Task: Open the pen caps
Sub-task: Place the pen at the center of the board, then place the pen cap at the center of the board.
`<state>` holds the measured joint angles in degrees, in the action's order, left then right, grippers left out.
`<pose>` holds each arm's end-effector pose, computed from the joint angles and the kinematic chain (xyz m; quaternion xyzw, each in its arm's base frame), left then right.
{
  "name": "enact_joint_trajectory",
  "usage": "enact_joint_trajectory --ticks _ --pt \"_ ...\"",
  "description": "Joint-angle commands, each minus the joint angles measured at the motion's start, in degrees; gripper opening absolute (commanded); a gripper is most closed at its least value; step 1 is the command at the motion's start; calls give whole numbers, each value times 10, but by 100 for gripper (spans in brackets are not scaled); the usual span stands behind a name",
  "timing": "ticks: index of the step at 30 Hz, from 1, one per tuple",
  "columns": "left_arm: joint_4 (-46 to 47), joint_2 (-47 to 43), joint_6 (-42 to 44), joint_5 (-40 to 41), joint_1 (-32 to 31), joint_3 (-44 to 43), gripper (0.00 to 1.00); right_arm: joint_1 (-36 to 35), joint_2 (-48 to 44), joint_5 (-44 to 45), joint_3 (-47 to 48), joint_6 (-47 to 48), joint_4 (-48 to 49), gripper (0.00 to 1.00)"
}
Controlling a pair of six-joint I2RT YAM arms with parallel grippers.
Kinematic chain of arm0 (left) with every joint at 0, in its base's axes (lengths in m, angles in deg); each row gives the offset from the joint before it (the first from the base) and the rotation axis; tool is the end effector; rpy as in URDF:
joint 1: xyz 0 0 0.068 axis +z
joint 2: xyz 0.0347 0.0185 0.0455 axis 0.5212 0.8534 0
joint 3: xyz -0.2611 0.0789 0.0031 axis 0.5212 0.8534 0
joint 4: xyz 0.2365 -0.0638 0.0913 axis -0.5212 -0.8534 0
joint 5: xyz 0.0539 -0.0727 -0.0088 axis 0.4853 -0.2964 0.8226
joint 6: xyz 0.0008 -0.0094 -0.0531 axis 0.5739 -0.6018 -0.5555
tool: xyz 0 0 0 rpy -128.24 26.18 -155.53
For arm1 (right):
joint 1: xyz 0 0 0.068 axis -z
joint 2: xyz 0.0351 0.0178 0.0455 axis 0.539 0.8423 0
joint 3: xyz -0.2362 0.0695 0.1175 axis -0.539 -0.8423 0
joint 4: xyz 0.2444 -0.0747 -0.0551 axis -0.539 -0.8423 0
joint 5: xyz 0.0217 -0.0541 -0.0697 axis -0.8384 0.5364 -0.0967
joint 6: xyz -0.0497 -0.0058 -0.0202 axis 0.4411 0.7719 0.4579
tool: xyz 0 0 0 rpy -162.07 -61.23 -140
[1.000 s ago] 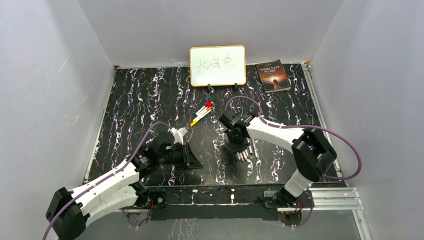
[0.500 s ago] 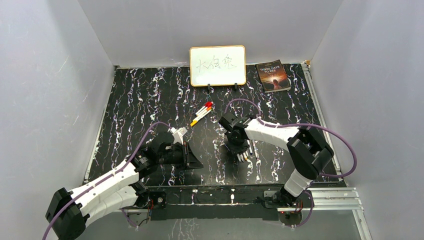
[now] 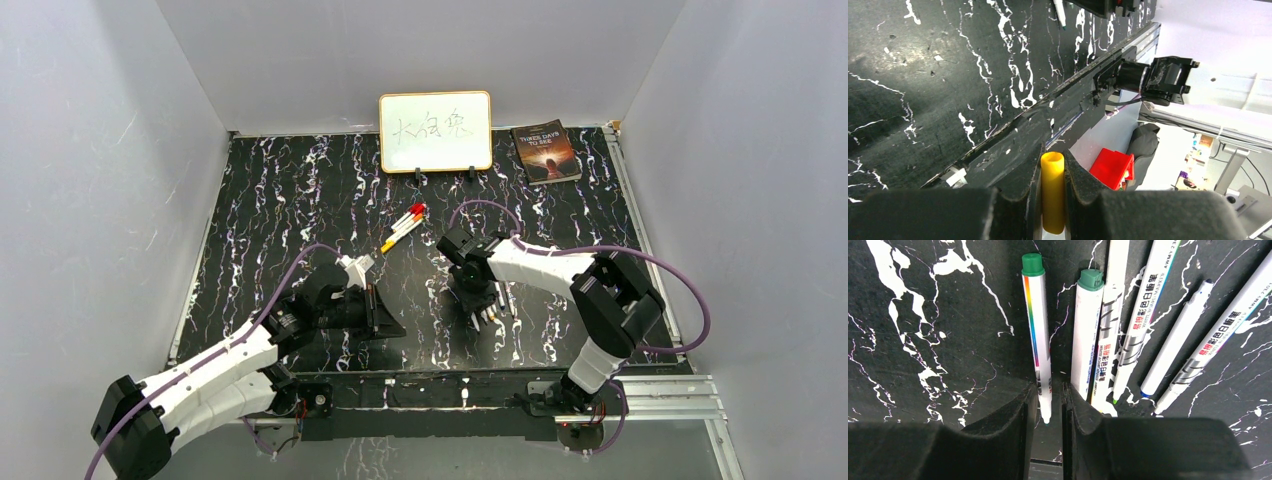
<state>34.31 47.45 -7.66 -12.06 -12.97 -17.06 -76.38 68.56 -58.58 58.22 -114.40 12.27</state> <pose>0.1214 -0.1394 0.2154 0.0093 0.8559 -0.4907 0.1629 0.2107 0.1984 0.1695 -0.1367 0.9878 0.0096 0.0734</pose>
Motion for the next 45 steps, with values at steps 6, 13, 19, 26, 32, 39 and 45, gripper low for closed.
enact_joint_trajectory --ticks 6,13,19,26,32,39,45 --pt "-124 36 54 64 -2 -55 3 -3 -31 8 8 -12 4 25" --pt "-208 102 116 142 -2 -101 4 -7 -63 5 35 -19 -19 35" --pt "-188 158 145 165 -2 -111 7 -8 -93 0 53 -27 -32 39" --pt "-131 217 164 174 0 -115 10 -10 -121 -8 59 -33 -39 42" --pt "-73 263 177 172 2 -125 10 -10 -134 -13 53 -38 -36 42" --pt "-93 319 199 234 6 -157 10 -10 -148 -16 43 -40 -35 42" --pt "-92 347 210 271 30 -153 12 -10 -155 -20 35 -42 -29 42"
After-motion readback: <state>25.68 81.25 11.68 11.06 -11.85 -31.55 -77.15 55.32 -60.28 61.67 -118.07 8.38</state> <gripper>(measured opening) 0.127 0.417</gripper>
